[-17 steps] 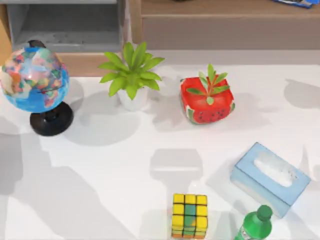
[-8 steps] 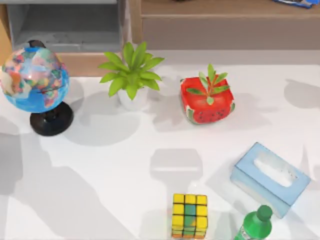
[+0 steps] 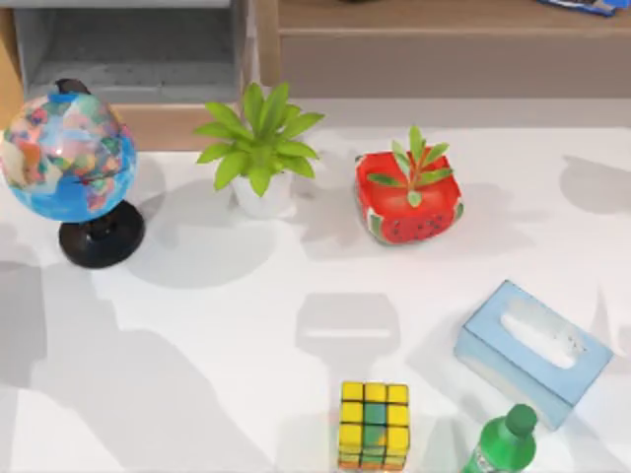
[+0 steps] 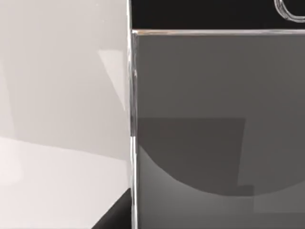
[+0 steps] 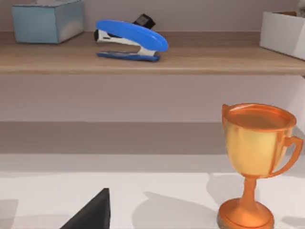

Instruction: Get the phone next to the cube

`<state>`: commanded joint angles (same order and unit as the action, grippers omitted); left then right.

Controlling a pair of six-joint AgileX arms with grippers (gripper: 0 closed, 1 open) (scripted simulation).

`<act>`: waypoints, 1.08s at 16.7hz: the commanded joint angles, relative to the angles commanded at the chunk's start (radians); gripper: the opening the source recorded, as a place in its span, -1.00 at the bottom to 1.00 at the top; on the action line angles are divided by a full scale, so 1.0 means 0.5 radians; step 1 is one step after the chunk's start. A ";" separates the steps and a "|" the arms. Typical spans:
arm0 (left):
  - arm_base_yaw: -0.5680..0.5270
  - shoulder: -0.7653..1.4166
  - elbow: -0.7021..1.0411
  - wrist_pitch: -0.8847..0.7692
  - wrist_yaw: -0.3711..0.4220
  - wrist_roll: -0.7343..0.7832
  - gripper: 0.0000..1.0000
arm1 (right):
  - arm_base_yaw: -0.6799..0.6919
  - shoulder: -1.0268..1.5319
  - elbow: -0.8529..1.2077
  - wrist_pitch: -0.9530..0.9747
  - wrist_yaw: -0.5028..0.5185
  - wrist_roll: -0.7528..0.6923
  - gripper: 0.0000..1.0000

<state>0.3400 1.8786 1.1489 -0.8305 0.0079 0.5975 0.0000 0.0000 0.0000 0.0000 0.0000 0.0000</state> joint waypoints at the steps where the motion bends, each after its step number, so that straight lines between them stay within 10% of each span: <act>1: 0.000 0.000 0.000 0.000 0.000 0.000 -1.00 | 0.000 0.000 0.000 0.000 0.000 0.000 1.00; 8: -0.154 -0.159 0.044 -0.019 -0.098 -0.256 -1.00 | 0.000 0.000 0.000 0.000 0.000 0.000 1.00; 18: -1.013 -0.549 -0.335 -0.232 -0.396 -1.492 -1.00 | 0.000 0.000 0.000 0.000 0.000 0.000 1.00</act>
<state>-0.1666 1.6041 0.9815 -0.9465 -0.1899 -0.1483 0.0000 0.0000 0.0000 0.0000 0.0000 0.0000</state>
